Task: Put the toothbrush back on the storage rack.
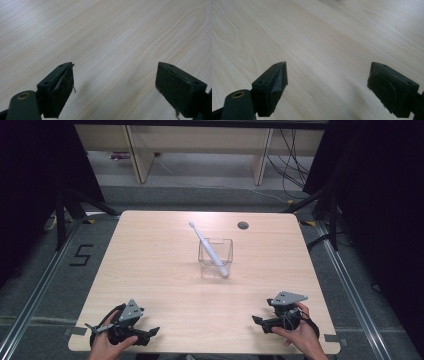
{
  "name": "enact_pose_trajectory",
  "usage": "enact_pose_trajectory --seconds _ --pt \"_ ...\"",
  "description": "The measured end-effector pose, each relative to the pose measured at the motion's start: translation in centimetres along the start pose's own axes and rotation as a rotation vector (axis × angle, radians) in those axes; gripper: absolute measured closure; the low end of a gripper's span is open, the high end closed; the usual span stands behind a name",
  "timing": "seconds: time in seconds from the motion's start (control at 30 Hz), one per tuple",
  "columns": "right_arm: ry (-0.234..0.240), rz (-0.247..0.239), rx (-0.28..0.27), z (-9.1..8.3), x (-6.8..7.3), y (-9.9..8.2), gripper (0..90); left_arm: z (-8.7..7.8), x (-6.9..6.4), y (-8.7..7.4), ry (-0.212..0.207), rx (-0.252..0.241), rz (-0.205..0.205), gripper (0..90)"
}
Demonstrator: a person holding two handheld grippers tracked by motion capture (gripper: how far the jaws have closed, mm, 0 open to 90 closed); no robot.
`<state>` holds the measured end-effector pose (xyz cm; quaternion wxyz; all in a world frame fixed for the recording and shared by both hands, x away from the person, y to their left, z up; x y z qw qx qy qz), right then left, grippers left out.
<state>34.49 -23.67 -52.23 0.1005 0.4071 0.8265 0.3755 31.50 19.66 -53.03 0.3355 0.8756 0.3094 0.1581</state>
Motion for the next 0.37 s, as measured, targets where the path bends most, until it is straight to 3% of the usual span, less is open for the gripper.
enact_pose_trajectory --seconds 0.37 --pt "0.008 -0.023 -0.002 0.07 -0.27 0.00 16.7 0.00 0.00 0.02 0.002 -0.002 -0.003 14.9"
Point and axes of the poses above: each handheld gripper's, and its own axes: z roughly forward along the jaws, y roughly out of its top, x roughly to its left, the point moved 4 cm from there along z, roughly forward along the jaws, and after that the axes turned 5 degrees about z, right-handed, at the moved point
